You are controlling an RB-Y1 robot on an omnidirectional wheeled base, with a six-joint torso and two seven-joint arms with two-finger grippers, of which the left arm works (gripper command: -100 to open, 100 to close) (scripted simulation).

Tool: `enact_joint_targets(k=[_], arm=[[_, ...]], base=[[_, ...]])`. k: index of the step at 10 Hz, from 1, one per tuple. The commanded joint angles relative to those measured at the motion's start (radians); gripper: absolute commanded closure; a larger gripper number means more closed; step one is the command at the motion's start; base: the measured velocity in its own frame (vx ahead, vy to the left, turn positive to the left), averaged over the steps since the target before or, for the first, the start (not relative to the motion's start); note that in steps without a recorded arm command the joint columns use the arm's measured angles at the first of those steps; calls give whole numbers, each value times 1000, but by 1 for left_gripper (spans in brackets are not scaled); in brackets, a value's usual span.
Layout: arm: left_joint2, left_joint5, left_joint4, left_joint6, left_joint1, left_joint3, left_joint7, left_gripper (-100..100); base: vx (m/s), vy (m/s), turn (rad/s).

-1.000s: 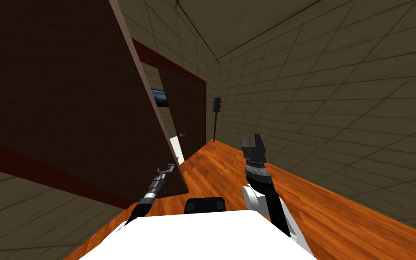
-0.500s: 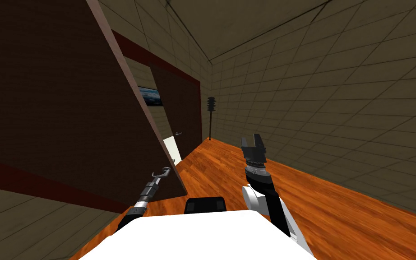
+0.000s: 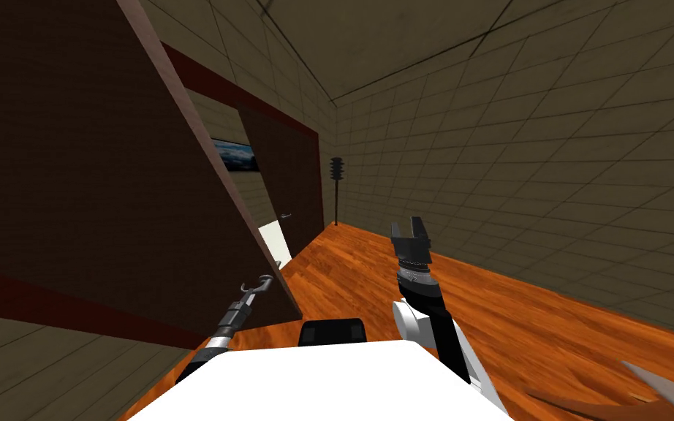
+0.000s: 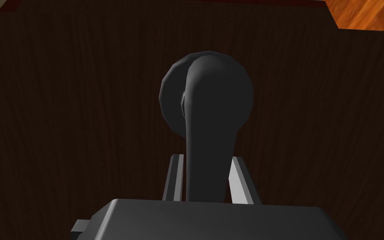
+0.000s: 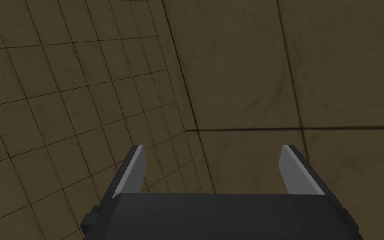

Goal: Pull the door open

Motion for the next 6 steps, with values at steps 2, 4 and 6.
enact_joint_targets(k=[2, 4, 6], arm=[[5, 1, 8, -23, 10, -10, 7, 100], [11, 3, 17, -44, 18, -19, 12, 100], [19, 6, 30, -75, 31, -32, 20, 100]], base=[[-97, 25, -99], [-189, 32, -141], [-193, 59, -180]])
